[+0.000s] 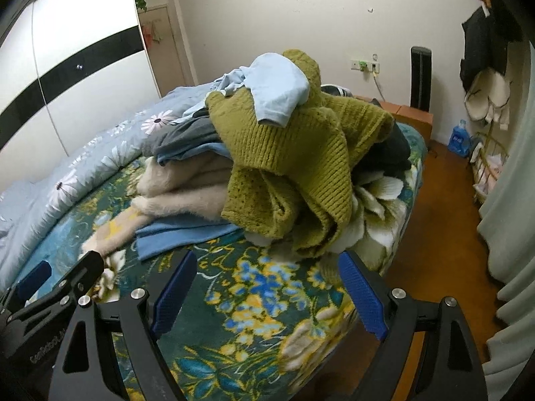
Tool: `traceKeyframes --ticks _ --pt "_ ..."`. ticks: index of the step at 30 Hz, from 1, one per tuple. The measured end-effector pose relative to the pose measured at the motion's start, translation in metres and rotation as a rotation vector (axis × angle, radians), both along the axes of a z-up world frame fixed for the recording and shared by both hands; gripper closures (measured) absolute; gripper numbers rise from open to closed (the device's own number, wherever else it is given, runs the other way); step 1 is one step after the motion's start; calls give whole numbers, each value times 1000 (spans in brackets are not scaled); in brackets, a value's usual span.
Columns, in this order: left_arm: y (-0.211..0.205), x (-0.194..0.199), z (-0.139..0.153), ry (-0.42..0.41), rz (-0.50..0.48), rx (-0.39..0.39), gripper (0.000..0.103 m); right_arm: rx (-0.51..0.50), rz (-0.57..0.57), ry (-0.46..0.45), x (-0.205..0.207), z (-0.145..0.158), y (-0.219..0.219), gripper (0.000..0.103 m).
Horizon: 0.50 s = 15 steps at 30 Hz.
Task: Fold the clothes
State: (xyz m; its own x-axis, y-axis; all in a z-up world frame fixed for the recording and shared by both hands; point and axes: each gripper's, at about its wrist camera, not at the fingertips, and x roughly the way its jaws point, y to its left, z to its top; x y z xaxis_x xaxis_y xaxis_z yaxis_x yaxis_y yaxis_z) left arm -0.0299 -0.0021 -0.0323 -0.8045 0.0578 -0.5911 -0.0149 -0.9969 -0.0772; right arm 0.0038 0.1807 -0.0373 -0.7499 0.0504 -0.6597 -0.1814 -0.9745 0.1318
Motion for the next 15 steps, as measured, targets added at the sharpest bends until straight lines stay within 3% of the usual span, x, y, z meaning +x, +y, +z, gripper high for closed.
traceKeyframes --ticks 6,15 --pt "-7 -7 -9 -4 2 48 0 72 -22 11 -5 2 -12 15" --pt "-33 -5 -14 11 6 221 0 103 -69 57 3 8 -32 16"
